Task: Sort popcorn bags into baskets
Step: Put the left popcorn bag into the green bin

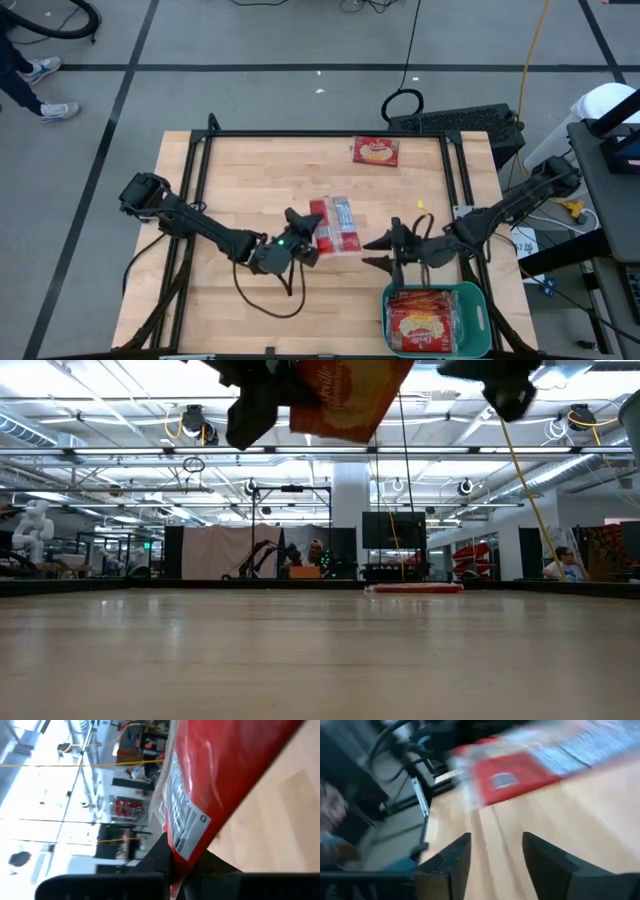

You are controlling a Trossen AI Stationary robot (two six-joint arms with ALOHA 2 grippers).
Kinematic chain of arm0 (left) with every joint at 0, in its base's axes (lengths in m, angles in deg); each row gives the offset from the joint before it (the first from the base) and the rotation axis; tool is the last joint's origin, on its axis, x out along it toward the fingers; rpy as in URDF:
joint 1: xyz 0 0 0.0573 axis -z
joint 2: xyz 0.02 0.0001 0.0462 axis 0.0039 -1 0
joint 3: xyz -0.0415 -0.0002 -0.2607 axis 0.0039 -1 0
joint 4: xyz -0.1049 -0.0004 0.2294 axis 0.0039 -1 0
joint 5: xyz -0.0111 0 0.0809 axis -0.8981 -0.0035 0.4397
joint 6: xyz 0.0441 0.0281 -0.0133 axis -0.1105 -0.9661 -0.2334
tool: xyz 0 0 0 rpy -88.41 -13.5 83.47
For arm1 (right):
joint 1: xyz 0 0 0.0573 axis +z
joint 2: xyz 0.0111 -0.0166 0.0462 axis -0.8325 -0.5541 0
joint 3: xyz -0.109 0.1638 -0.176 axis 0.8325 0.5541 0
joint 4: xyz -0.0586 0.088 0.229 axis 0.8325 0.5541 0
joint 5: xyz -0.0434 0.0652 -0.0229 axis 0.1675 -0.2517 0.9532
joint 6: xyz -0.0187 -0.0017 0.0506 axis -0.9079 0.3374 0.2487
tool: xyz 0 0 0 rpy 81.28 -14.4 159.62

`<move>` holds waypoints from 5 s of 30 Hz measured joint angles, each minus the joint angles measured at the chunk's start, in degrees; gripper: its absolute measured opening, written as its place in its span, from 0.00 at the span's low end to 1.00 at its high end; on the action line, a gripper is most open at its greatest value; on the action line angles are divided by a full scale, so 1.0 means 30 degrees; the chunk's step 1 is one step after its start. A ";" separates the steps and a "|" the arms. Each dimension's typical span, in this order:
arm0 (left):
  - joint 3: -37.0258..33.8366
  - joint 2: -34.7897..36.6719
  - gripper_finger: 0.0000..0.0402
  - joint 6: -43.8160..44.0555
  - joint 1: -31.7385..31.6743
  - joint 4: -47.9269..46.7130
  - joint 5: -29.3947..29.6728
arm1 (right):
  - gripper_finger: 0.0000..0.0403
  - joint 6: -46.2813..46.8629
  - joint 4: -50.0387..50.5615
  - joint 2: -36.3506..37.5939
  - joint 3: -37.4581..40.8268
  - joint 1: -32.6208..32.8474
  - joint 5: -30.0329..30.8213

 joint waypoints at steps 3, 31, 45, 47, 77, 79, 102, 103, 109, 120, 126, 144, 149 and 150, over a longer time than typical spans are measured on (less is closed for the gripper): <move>0.0000 -0.0047 0.04 -0.1811 0.0212 -0.0109 0.0390 | 0.46 0.4839 0.1653 0.0647 0.0000 -0.0701 -0.1386; 0.0000 -0.0044 0.05 -0.5845 0.1375 0.2479 -0.0975 | 0.47 0.9528 -0.5494 -0.2707 0.0019 -0.5782 -0.9931; 0.0015 -0.0029 0.18 -0.3848 0.0961 -0.0073 -0.1417 | 0.02 0.7427 -0.6850 -0.3081 0.0022 -0.5797 -1.1275; 0.0015 -0.0029 0.24 -0.2919 0.0954 -0.0469 -0.1176 | 0.03 0.7427 -0.6477 -0.2888 0.0022 -0.5885 -1.1347; 0.0007 -0.0029 0.54 1.0795 0.1865 -0.6063 0.3953 | 0.01 1.5430 2.1728 0.1395 -1.1264 -0.0727 -1.1144; 0.0007 -0.0029 0.51 1.1025 0.1871 -0.5836 0.2821 | 0.01 1.5770 2.1255 0.0772 -1.1825 -0.0543 -1.1450; 0.0000 -0.0051 0.84 -0.3154 0.2727 0.5534 -0.5433 | 0.04 1.0656 1.1016 -0.3793 -1.1854 -0.1683 -0.8447; 0.0000 -0.0051 0.83 -0.3015 0.2621 0.5907 -0.5433 | 0.04 1.0497 1.0777 -0.4042 -1.1854 -0.1763 -0.8641; 0.0000 -0.0038 0.58 -0.3985 0.2766 0.6023 -0.5583 | 0.04 0.9443 0.8335 -0.5219 -1.1839 -0.2080 -0.8958; 0.0007 -0.0022 0.06 -0.2598 0.2907 0.5355 -0.4021 | 0.16 0.7725 0.9014 -0.4984 -1.1810 -0.2889 -0.8430; 0.0015 -0.0036 0.14 0.3034 0.2092 0.3380 -0.3817 | 0.32 0.6489 1.2558 -0.3040 -1.1817 -0.3179 -0.7822; -0.0015 -0.0066 0.10 1.5273 -0.0134 0.4856 -1.2765 | 0.43 -0.2602 1.5970 -0.1866 -1.1825 0.0790 -0.1096; -0.0015 -0.0066 0.05 1.6101 -0.0470 0.4991 -1.4457 | 0.43 -0.4215 1.4945 -0.3301 -1.1825 0.1034 0.0715; -0.0015 -0.0065 0.05 1.6107 -0.0475 0.4999 -1.4636 | 0.43 -0.4416 1.4634 -0.3415 -1.1821 0.1030 0.0880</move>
